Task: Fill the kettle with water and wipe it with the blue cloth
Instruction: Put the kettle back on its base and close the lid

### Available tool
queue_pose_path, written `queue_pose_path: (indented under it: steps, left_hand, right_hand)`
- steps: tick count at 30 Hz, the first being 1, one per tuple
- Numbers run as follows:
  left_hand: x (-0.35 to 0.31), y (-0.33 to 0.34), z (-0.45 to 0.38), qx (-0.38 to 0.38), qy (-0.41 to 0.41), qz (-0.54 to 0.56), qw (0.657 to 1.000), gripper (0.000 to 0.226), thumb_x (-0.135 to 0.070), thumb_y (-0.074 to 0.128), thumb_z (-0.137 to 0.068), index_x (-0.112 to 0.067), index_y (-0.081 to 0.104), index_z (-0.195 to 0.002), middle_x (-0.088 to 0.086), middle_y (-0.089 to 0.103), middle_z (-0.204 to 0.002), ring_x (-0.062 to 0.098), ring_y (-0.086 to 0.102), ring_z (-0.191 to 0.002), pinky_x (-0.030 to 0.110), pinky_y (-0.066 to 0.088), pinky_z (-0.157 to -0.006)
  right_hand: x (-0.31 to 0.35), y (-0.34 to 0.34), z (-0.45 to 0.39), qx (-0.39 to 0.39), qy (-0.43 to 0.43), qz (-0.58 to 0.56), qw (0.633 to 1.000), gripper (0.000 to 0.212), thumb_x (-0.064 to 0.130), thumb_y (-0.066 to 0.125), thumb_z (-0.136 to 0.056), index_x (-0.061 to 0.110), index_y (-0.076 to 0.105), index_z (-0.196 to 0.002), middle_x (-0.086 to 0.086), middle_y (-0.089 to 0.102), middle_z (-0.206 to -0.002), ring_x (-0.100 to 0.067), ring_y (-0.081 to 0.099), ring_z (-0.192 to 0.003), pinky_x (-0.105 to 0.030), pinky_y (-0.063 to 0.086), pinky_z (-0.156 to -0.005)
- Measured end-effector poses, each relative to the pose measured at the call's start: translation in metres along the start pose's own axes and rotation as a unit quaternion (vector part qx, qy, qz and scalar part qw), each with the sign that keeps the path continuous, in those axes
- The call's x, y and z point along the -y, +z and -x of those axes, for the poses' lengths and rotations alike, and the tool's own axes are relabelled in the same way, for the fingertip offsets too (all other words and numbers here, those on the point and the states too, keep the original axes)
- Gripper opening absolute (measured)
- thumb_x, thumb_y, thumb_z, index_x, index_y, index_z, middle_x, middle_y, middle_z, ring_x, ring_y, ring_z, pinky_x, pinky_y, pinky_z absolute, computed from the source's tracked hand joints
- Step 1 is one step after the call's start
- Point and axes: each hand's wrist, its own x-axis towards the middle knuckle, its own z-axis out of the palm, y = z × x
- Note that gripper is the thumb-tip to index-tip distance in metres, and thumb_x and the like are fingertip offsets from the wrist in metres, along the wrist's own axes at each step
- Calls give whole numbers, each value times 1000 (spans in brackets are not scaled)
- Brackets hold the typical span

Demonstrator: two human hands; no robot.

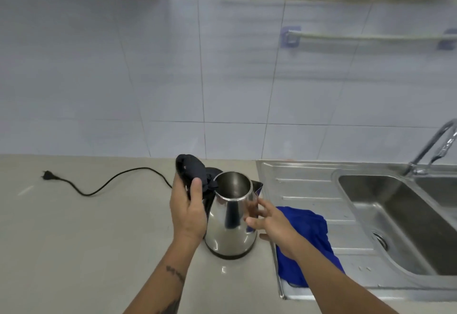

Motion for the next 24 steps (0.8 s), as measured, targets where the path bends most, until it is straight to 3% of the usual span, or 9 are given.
queue_pose_path:
  steps: [3, 5, 11, 14, 17, 21, 24]
  left_hand:
    - [-8, 13, -8, 69, 80, -143, 984, 58, -31, 49, -94, -22, 39, -151, -6, 47, -150, 11, 43, -139, 41, 38, -114]
    - [-9, 21, -14, 138, 135, -249, 949, 62, -35, 51, -93, -21, 37, -152, -7, 37, -158, 8, 31, -145, 39, 29, -120]
    - [3, 29, -26, 274, 234, -412, 837, 58, -42, 53, -90, -24, 47, -145, -10, 40, -154, 11, 32, -143, 26, 3, -119]
    - [7, 25, -34, 301, 244, -428, 816, 59, -51, 56, -87, -27, 53, -141, -11, 44, -151, 12, 37, -141, 26, 8, -118]
    - [6, 23, -40, 311, 249, -422, 814, 58, -55, 57, -84, -29, 59, -136, -11, 51, -146, 13, 44, -136, 30, 20, -115]
    - [9, 21, -41, 298, 251, -415, 822, 55, -52, 65, -81, -28, 65, -130, -9, 57, -142, 15, 53, -130, 37, 43, -108]
    - [9, 23, -43, 298, 244, -405, 829, 52, -50, 70, -77, -25, 70, -122, -8, 62, -136, 15, 59, -123, 36, 49, -102]
  right_hand:
    - [2, 0, -1, -4, 7, 3, 1000, 72, 10, 73, -87, 28, 39, -147, 6, 58, -122, -10, 68, -90, -33, 49, -84]
    - [1, -1, -1, -1, 7, 7, 1000, 73, 12, 73, -87, 28, 37, -148, 8, 58, -121, -9, 68, -89, -30, 49, -82]
    - [-5, -7, -3, 20, 5, 14, 1000, 72, 17, 73, -87, 31, 37, -148, 7, 57, -122, -17, 56, -120, -37, 45, -101]
    - [-6, -8, -2, 35, -8, 11, 999, 66, 18, 73, -88, 36, 38, -141, 9, 54, -124, -13, 51, -116, -31, 43, -96]
    - [-10, -3, -1, 48, -14, 7, 999, 57, 16, 72, -89, 42, 34, -123, 21, 50, -113, -8, 49, -113, -25, 40, -91]
    - [-17, 13, -5, 18, -33, 6, 999, 67, 31, 79, -80, 46, 37, -130, 11, 51, -130, -11, 54, -120, -29, 48, -95]
    - [-15, 15, -8, -9, -44, -3, 999, 57, 26, 80, -80, 55, 41, -111, 20, 56, -116, -6, 57, -108, -28, 48, -91]
